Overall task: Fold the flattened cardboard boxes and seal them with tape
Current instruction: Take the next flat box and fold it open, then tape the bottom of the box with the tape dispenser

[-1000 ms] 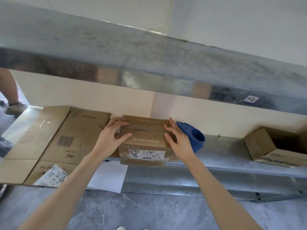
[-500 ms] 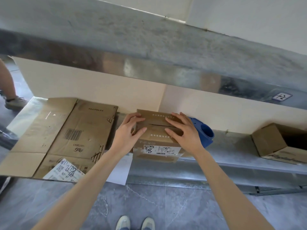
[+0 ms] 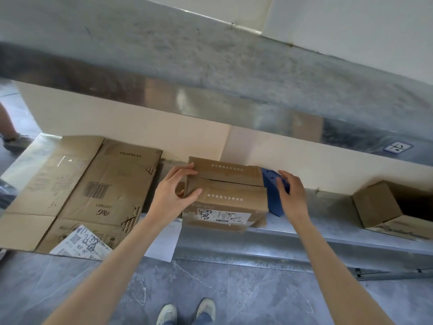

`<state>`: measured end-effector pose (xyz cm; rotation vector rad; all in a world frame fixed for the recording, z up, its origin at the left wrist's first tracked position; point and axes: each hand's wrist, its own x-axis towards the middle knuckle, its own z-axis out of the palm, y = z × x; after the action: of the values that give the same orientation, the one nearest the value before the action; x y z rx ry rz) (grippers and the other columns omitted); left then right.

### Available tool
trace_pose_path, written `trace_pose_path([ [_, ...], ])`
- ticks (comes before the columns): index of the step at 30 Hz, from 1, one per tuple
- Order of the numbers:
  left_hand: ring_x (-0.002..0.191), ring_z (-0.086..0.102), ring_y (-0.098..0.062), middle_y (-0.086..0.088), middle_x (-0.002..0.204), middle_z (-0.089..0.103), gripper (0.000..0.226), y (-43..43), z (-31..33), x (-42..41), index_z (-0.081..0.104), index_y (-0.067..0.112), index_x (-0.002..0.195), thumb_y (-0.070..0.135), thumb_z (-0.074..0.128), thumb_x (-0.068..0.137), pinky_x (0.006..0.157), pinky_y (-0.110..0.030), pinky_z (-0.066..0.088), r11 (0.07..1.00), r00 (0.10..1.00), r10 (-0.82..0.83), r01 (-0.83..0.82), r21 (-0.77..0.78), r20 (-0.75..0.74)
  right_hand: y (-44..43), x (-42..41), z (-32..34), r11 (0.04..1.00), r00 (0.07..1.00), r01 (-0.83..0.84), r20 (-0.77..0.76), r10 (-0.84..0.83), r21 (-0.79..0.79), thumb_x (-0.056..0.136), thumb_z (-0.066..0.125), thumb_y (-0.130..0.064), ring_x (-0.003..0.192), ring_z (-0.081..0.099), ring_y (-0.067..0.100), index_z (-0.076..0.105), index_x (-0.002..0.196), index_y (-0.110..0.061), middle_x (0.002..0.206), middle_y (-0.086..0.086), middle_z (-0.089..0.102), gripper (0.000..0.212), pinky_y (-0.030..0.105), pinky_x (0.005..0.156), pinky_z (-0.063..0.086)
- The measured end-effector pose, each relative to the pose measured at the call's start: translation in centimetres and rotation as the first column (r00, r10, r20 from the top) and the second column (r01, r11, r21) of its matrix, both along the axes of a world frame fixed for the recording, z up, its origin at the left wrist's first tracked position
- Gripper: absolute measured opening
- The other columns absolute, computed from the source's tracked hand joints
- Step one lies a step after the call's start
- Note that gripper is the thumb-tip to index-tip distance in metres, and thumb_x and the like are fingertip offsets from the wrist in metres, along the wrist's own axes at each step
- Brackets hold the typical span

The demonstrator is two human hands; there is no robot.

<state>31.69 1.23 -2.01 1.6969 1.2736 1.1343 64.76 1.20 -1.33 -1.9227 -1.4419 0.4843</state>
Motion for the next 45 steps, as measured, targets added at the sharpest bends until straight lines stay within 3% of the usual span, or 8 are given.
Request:
trace_pose_path([
  [5, 0.122, 0.052, 0.001, 0.023, 0.134, 0.055, 0.037, -0.1, 0.1, -0.1, 0.067, 0.026, 0.115, 0.022, 0.081, 0.081, 0.095, -0.049, 0.054, 0.999, 0.999, 0.006, -0.005, -0.044, 0.035, 0.7, 2.6, -2.3, 0.972, 0.953, -0.113, 0.256, 0.165, -0.205, 0.096, 0.064, -0.023, 0.108, 0.056, 0.033, 0.049, 0.142, -0.014, 0.127, 0.015, 0.052, 0.048, 0.041, 0.086, 0.049],
  [11, 0.126, 0.051, 0.001, 0.023, 0.134, 0.057, 0.034, -0.1, 0.1, -0.1, 0.066, 0.026, 0.109, 0.019, 0.082, 0.08, 0.097, -0.055, 0.053, 0.998, 0.997, 0.015, -0.011, -0.057, 0.069, 1.8, 3.5, -3.3, 0.931, 0.944, -0.157, 0.227, 0.239, -0.331, 0.096, 0.063, -0.034, 0.11, 0.058, 0.035, 0.035, 0.149, -0.024, 0.134, 0.012, 0.053, 0.061, 0.047, 0.088, 0.052],
  [14, 0.127, 0.052, -0.003, 0.021, 0.135, 0.057, 0.034, -0.2, -0.1, 0.0, 0.065, 0.025, 0.11, 0.019, 0.081, 0.08, 0.092, -0.05, 0.057, 0.999, 0.996, 0.024, -0.02, -0.046, 0.088, 2.4, 4.0, -3.5, 0.896, 0.933, -0.17, 0.226, 0.281, -0.411, 0.096, 0.06, -0.04, 0.086, 0.065, 0.035, 0.025, 0.152, -0.032, 0.112, 0.017, 0.066, 0.066, 0.048, 0.077, 0.056],
  [23, 0.133, 0.049, -0.005, 0.021, 0.141, 0.054, 0.037, 0.0, -0.1, -0.8, 0.065, 0.033, 0.114, 0.008, 0.073, 0.088, 0.096, -0.029, 0.053, 0.996, 0.995, -0.038, 0.045, -0.071, 0.093, 4.4, 5.5, -2.1, 0.803, 0.923, -0.321, 0.022, 0.383, -0.503, 0.089, 0.071, -0.024, 0.117, 0.054, 0.04, 0.017, 0.15, -0.045, 0.142, 0.01, 0.05, 0.084, 0.048, 0.093, 0.049],
  [30, 0.132, 0.048, 0.001, 0.024, 0.141, 0.054, 0.047, -0.5, -0.4, -0.6, 0.057, 0.036, 0.129, 0.008, 0.067, 0.093, 0.112, -0.038, 0.039, 0.992, 0.992, -0.018, 0.034, -0.121, 0.126, 1.7, 5.6, 0.5, 0.922, 0.954, -0.293, -0.015, 0.299, -0.254, 0.082, 0.079, -0.017, 0.106, 0.058, 0.028, 0.025, 0.142, -0.048, 0.133, -0.003, 0.053, 0.086, 0.039, 0.076, 0.054],
  [32, 0.132, 0.047, 0.003, 0.025, 0.139, 0.054, 0.05, -0.5, -0.6, -0.5, 0.055, 0.037, 0.132, 0.008, 0.067, 0.093, 0.114, -0.038, 0.036, 0.991, 0.99, -0.012, 0.03, -0.131, 0.137, 0.6, 5.3, 2.5, 0.935, 0.949, -0.289, 0.066, 0.308, -0.204, 0.083, 0.078, -0.023, 0.097, 0.057, 0.02, 0.022, 0.138, -0.057, 0.127, -0.011, 0.048, 0.086, 0.027, 0.066, 0.049],
  [37, 0.13, 0.05, 0.0, 0.023, 0.134, 0.058, 0.05, -0.1, -0.5, -0.6, 0.057, 0.029, 0.133, 0.006, 0.071, 0.09, 0.114, -0.037, 0.038, 0.99, 0.984, -0.02, 0.045, -0.135, 0.176, -1.6, 2.2, 8.5, 0.958, 0.917, -0.262, 0.281, 0.284, -0.114, 0.09, 0.066, -0.036, 0.082, 0.061, 0.021, 0.017, 0.143, -0.057, 0.111, -0.012, 0.055, 0.075, 0.037, 0.069, 0.053],
  [45, 0.126, 0.054, -0.001, 0.017, 0.129, 0.063, 0.05, 0.0, -0.2, -0.7, 0.06, 0.025, 0.127, 0.004, 0.076, 0.085, 0.101, -0.014, 0.043, 0.992, 0.977, -0.015, 0.042, -0.121, 0.214, -0.7, -7.4, 12.3, 0.782, 0.675, -0.598, 0.415, 0.61, -0.176, 0.091, 0.062, -0.047, 0.086, 0.065, 0.025, 0.007, 0.137, -0.066, 0.119, -0.002, 0.065, 0.075, 0.036, 0.075, 0.051],
])
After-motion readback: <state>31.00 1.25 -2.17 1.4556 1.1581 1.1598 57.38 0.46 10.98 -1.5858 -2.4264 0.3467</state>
